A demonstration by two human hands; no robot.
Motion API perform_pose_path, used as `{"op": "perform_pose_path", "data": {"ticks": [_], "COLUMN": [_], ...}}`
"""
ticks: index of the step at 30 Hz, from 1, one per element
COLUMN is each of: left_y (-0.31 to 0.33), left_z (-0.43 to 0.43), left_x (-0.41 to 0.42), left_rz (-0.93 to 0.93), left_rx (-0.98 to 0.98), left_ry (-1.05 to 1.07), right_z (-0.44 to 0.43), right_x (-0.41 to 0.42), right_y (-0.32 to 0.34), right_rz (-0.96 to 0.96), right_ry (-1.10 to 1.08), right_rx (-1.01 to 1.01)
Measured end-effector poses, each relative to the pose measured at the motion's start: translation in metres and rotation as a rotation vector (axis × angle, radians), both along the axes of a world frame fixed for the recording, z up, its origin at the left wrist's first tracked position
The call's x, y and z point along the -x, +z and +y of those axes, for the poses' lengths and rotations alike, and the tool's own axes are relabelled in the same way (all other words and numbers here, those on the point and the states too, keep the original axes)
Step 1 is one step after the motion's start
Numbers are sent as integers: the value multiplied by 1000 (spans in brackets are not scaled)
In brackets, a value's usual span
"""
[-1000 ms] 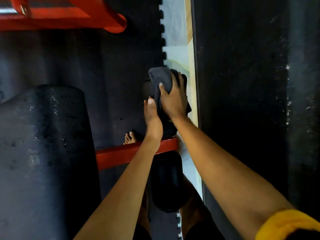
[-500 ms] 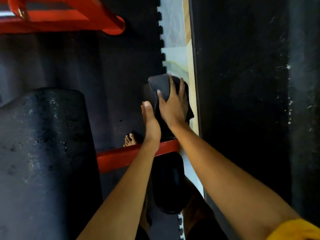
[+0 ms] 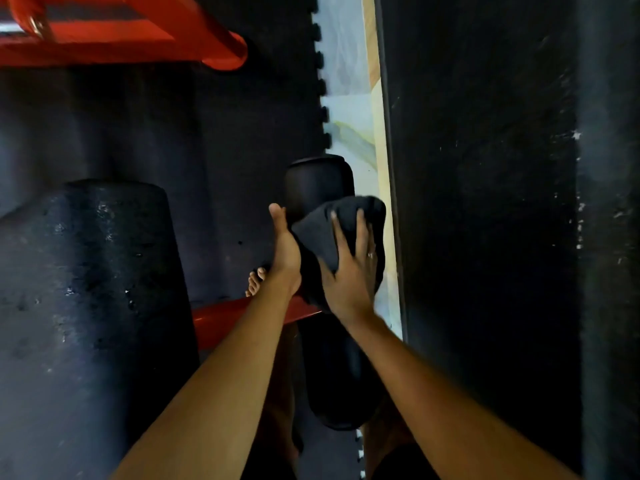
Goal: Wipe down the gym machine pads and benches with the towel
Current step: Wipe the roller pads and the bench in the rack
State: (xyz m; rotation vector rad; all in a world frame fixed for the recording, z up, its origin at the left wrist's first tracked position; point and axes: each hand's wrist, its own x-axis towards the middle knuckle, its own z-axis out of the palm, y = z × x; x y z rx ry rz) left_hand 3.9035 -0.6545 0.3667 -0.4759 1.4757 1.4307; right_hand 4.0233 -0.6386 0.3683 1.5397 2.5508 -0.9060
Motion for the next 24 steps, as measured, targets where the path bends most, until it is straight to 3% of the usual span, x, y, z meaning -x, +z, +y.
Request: {"op": "perform_pose_path", "data": {"ticks": [6, 12, 17, 20, 24], "left_y": [29, 9, -10, 20, 29], "left_z": [2, -2, -2, 8, 6], "left_x": [-27, -4, 4, -12, -34], "left_rz": [129, 88, 3, -6, 120], "left_rx": [69, 61, 80, 81, 63], "left_ry": [-117, 49, -49, -49, -91], "right_z": [86, 22, -16, 21, 91], "right_x": [80, 6, -30, 12, 86], "right_y": [-3, 0, 5, 7, 1], "right_rz": [44, 46, 34, 32, 31], "right_ry": [-84, 39, -2, -91, -106], "right_rx": [53, 21, 134, 104, 77]}}
